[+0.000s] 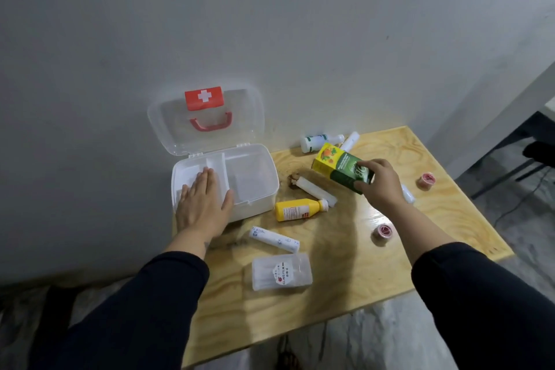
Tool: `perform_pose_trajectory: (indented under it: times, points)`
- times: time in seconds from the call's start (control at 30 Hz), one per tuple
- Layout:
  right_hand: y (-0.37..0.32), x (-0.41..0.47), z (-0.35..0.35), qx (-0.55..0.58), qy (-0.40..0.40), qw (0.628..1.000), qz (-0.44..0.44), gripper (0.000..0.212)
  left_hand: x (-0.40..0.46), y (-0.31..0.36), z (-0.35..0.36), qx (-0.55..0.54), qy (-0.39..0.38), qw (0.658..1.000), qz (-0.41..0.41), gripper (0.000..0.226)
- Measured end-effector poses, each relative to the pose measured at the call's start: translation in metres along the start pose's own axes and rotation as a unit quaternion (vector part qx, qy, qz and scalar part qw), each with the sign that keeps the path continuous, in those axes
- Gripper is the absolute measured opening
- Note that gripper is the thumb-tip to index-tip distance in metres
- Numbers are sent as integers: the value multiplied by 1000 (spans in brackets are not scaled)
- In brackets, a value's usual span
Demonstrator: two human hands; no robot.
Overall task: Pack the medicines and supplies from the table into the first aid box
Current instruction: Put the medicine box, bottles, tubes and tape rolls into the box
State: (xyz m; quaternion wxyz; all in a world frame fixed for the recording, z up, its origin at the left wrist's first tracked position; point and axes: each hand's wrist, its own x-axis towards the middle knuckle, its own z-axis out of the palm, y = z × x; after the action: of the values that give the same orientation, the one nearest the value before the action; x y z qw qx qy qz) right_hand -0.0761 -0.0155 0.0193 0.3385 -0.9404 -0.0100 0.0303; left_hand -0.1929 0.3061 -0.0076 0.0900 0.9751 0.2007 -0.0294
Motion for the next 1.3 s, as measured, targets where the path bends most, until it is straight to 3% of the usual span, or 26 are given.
perform_pose_trajectory:
  times: [0.27,0.5,0.63,0.83,1.0,1.07,1.3]
  points:
    - [-90,3,-18,-76,-30,979,-189,48,-5,0,-12,-10,-43,999,20,68]
    - [-162,3,30,-249,-111,903,-332,44,-4,-2,-11,-11,-37,999,9,71]
    - [-184,2,72,-281,-143,894,-319,43,-5,-2,-9,-13,-26,999,12,71]
    - [-179,4,123,-159,-188,936,-249,45,-2,-1,-6,-20,-13,1000,15,70]
    - [-175,4,146,-128,-148,955,-221,46,1,-3,-5,-22,-23,999,8,71]
    - [-174,2,153,-125,-126,961,-213,40,1,-2,-4,-19,-23,1000,4,71]
    - [-168,-3,134,-79,-182,964,-179,40,2,-2,-4,-5,-26,1000,1,72]
